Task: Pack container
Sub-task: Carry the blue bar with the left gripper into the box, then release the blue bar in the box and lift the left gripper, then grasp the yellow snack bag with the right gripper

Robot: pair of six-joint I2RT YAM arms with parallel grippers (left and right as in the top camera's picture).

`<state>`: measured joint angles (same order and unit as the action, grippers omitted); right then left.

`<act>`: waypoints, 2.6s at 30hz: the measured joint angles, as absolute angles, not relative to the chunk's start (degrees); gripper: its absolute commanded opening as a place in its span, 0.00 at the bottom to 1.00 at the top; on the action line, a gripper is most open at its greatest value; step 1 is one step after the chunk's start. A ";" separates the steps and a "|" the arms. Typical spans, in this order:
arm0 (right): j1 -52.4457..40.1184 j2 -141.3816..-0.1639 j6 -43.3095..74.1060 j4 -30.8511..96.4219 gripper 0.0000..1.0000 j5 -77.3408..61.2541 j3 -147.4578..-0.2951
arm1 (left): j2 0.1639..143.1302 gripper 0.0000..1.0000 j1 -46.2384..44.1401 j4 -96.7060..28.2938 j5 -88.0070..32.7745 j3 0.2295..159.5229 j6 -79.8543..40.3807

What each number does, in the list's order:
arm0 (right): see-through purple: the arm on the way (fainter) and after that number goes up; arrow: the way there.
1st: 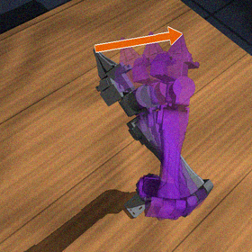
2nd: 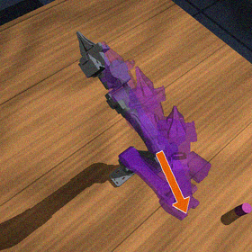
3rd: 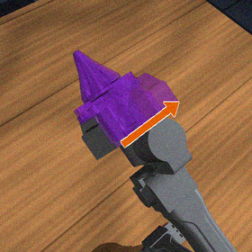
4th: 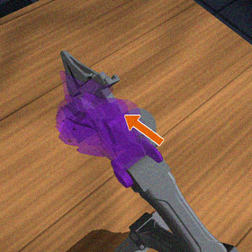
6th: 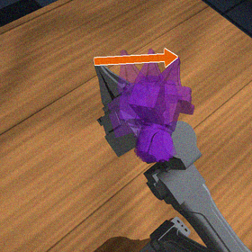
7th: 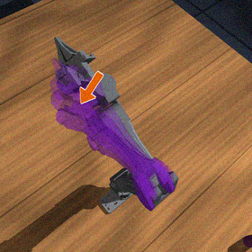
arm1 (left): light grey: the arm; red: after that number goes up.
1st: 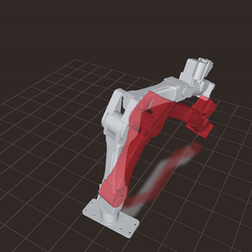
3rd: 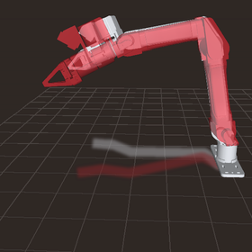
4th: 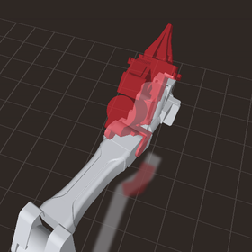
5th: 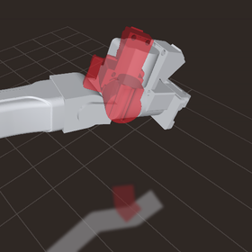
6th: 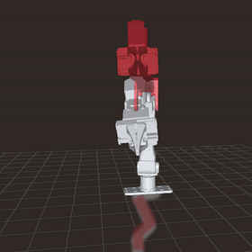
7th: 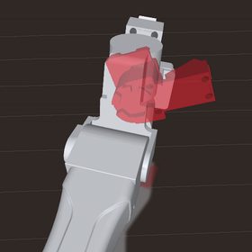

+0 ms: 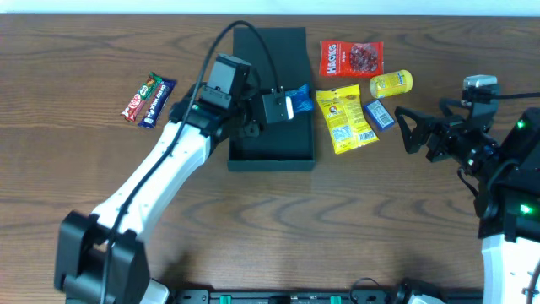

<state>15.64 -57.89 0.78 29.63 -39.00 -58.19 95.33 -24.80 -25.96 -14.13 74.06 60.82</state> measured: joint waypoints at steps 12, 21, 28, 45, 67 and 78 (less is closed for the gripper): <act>15.68 -57.84 0.36 29.74 0.99 -38.98 -58.19 | 104.77 0.06 -25.85 -17.32 -9.43 74.06 66.94; 15.68 -57.84 -0.51 29.74 0.99 -38.94 -58.19 | 107.50 0.41 -25.85 -15.97 -9.04 74.06 69.32; 15.68 -57.84 -0.51 29.74 0.99 -38.96 -58.19 | 107.50 0.95 -25.85 -14.57 -9.76 74.06 68.40; 15.68 -57.84 -0.54 30.35 0.99 -38.94 -58.19 | 100.03 0.95 -25.63 0.36 -7.42 74.06 38.26; 13.52 -72.77 -1.39 35.88 0.99 -29.17 -58.24 | 91.13 0.95 -24.53 -20.25 18.04 74.70 -2.70; 5.91 -89.86 -3.27 23.07 0.99 -16.49 -58.24 | 75.59 0.95 -24.53 -30.85 15.38 74.76 -11.18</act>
